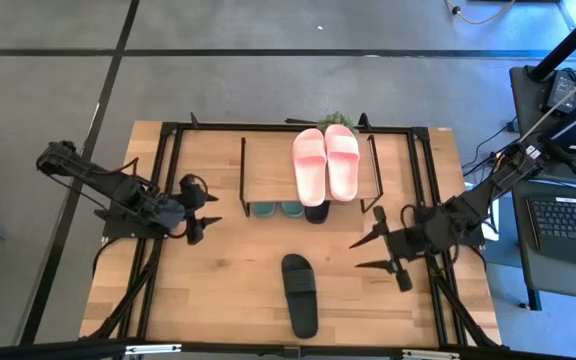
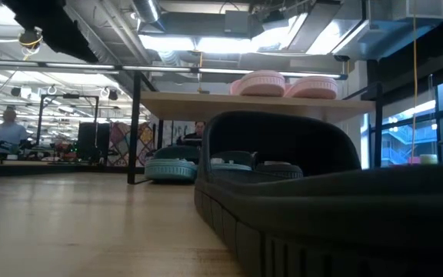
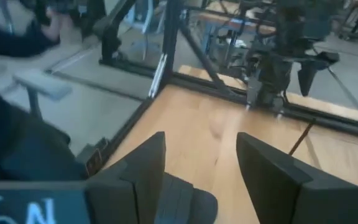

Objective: Pick and place slides into the shelf
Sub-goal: Put the black slide under the shelf

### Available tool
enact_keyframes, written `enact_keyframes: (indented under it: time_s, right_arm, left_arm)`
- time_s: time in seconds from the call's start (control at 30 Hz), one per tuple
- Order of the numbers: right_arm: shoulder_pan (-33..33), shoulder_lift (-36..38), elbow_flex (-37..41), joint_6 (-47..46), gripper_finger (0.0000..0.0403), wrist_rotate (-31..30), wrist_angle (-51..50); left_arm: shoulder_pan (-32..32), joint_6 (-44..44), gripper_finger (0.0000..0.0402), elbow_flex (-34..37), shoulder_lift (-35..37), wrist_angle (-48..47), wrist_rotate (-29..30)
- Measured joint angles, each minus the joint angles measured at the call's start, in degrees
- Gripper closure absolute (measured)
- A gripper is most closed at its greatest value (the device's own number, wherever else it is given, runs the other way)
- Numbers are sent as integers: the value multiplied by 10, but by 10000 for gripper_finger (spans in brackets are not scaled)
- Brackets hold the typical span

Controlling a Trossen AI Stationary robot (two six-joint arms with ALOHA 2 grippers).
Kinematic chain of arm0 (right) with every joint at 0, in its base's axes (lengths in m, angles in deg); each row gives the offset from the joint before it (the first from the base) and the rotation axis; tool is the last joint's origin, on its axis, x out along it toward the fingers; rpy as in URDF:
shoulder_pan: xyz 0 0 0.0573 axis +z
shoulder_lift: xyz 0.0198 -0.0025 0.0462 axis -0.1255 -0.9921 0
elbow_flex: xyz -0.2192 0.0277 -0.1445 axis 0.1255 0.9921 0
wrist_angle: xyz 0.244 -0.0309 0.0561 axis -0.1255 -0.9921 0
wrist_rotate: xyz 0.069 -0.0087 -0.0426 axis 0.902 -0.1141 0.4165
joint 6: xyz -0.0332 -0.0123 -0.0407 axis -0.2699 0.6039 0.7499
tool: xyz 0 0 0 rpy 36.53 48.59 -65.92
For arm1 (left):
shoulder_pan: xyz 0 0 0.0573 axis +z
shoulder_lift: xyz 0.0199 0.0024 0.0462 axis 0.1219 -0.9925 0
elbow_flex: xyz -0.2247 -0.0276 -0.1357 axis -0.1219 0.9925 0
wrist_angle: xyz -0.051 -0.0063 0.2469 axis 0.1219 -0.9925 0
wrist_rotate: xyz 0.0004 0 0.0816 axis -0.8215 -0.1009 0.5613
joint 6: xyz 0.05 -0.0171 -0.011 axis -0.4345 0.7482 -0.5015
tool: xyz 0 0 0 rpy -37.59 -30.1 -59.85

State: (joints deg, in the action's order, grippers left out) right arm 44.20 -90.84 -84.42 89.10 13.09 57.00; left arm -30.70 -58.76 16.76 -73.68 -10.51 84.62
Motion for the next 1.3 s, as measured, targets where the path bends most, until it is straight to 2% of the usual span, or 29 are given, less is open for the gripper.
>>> enact_keyframes:
  time_s: [0.17, 0.3, 0.53, 0.83, 1.03, 1.3]
  right_arm:
    - [0, -95, -54, 49, 205, -1, -55]
    - [0, -199, -125, 44, 205, -39, -112]
    - [22, -390, -295, -47, 205, -49, -233]
    - [53, -585, -511, -161, 205, -120, -384]
    - [56, -669, -584, -205, 205, -121, -439]
    - [51, -703, -581, -283, 205, -170, -471]
  left_arm:
    - [-28, 0, 138, 0, -5, 24, 19]
    - [-37, -1, 138, 0, -5, 27, 28]
    - [-39, -5, 138, 0, -8, 27, 36]
    - [-39, -7, 138, 1, -28, 22, 37]
    - [-39, -6, 138, 1, -56, 23, 36]
    - [-39, 10, 138, 1, -91, 22, 31]
